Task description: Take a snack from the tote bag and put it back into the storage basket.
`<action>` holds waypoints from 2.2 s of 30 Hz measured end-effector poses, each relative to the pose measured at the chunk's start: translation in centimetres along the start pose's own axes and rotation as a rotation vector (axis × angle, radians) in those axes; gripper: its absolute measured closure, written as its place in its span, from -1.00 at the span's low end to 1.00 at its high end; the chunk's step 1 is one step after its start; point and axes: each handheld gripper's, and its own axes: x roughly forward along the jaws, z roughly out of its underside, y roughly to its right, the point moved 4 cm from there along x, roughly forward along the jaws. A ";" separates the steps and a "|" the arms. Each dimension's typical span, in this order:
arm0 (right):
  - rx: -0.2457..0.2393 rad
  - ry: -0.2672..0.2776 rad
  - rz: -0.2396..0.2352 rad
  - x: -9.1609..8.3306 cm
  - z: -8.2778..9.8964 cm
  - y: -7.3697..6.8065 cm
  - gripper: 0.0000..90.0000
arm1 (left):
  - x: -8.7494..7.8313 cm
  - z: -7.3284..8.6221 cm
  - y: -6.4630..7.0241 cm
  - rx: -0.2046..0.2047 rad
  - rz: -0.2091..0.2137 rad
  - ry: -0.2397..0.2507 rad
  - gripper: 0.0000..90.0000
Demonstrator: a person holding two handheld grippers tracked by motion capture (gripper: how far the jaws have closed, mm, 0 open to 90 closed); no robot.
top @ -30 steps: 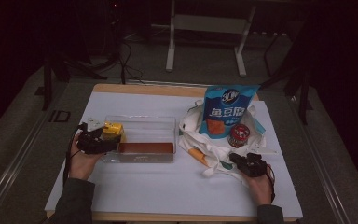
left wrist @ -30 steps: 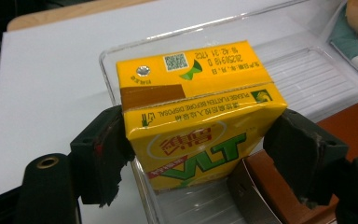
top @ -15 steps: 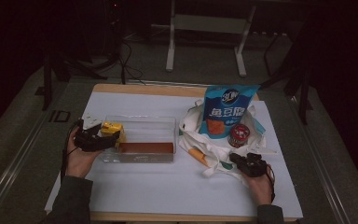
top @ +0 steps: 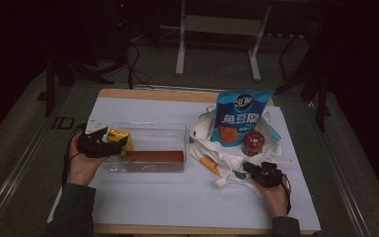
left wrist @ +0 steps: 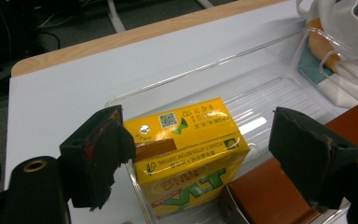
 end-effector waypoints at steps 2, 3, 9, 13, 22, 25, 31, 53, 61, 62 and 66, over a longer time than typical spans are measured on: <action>-0.001 0.000 0.000 0.0 0.0 0.0 0.85 | 0.0 -0.1 0.0 0.001 0.008 -0.001 -0.60; -0.001 0.000 0.000 0.0 0.0 0.0 0.85 | -0.1 -0.2 0.0 0.006 0.005 0.000 -0.60; -0.001 0.000 0.000 0.0 0.0 0.0 0.85 | -0.4 -0.7 0.1 0.013 0.018 0.018 -0.60; -0.001 0.000 0.001 0.0 0.0 0.0 0.85 | -0.5 -1.0 0.6 0.026 0.033 0.024 -0.61; -0.001 0.001 0.001 0.0 0.0 0.0 0.85 | -1.0 -2.2 2.5 0.038 0.126 0.096 -0.60; -0.001 0.001 0.002 0.0 0.0 0.0 0.85 | -1.1 -2.7 3.4 0.060 0.153 0.110 -0.57; 0.000 -0.002 -0.003 0.0 -0.1 0.0 0.84 | -0.8 -2.6 4.9 0.098 0.187 0.105 -0.31; -0.004 -0.042 -0.001 0.2 -0.4 -0.1 0.89 | 0.0 -0.3 11.5 0.184 0.382 0.100 0.17; 0.003 -0.053 -0.017 0.3 -0.5 -0.3 0.99 | 0.6 0.9 13.4 0.224 0.435 0.089 0.26; 0.003 -0.054 -0.019 0.3 -0.5 -0.3 0.99 | 0.7 1.1 13.5 0.230 0.442 0.082 0.30; 0.004 -0.057 -0.026 0.3 -0.6 -0.2 0.98 | 1.2 2.0 14.1 0.242 0.468 0.075 0.35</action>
